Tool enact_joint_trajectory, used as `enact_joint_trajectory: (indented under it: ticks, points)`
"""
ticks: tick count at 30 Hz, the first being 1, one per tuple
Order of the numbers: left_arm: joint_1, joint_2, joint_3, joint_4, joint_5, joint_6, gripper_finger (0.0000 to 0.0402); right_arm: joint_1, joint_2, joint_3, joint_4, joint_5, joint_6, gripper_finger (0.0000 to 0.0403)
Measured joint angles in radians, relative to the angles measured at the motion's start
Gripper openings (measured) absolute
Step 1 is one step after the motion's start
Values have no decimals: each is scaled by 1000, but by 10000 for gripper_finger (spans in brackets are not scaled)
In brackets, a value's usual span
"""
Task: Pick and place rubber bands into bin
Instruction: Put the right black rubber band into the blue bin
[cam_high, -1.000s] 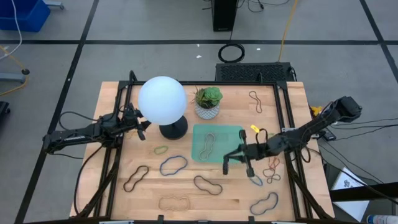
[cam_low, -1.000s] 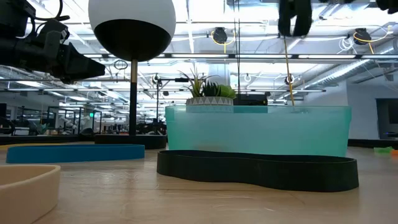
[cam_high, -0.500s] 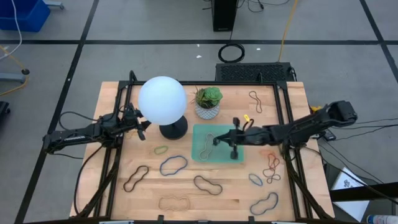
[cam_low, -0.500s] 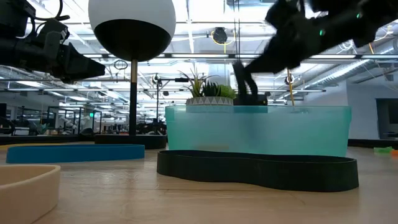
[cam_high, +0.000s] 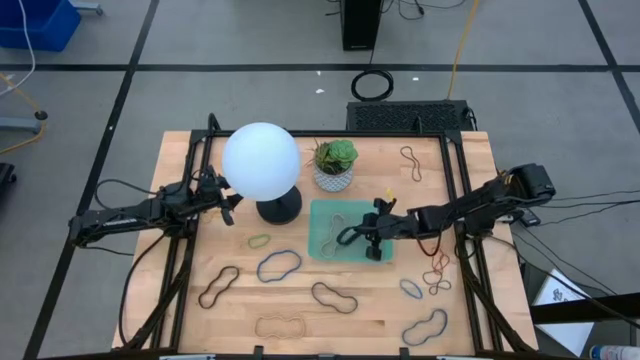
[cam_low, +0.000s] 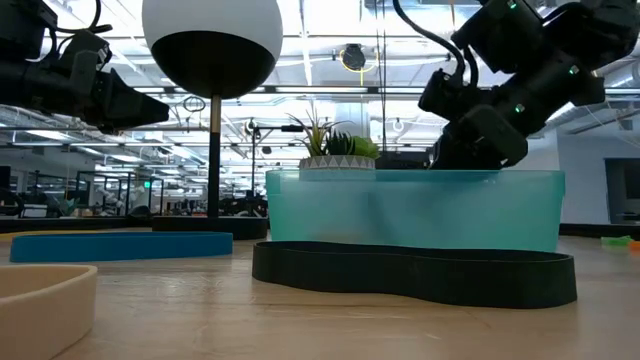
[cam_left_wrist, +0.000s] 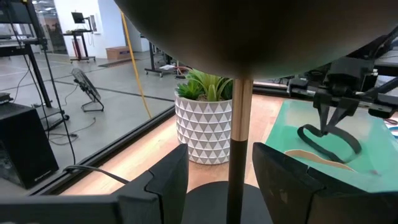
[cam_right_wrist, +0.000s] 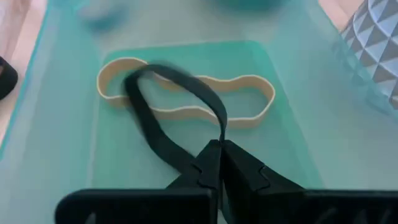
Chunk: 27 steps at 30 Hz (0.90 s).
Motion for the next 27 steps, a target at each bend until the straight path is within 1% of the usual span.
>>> enact_joint_trajectory:
  ticks: [16, 19, 27]
  points:
    - [0, 0, 0, 0, 0, 5, 186, 1, -8, 1, -8, 0, 2, 28]
    - [0, 0, 0, 0, 0, 5, 186, 1, -8, 1, -8, 0, 2, 42]
    - [0, 0, 0, 0, 0, 4, 186, 1, -8, 1, -8, 0, 0, 95]
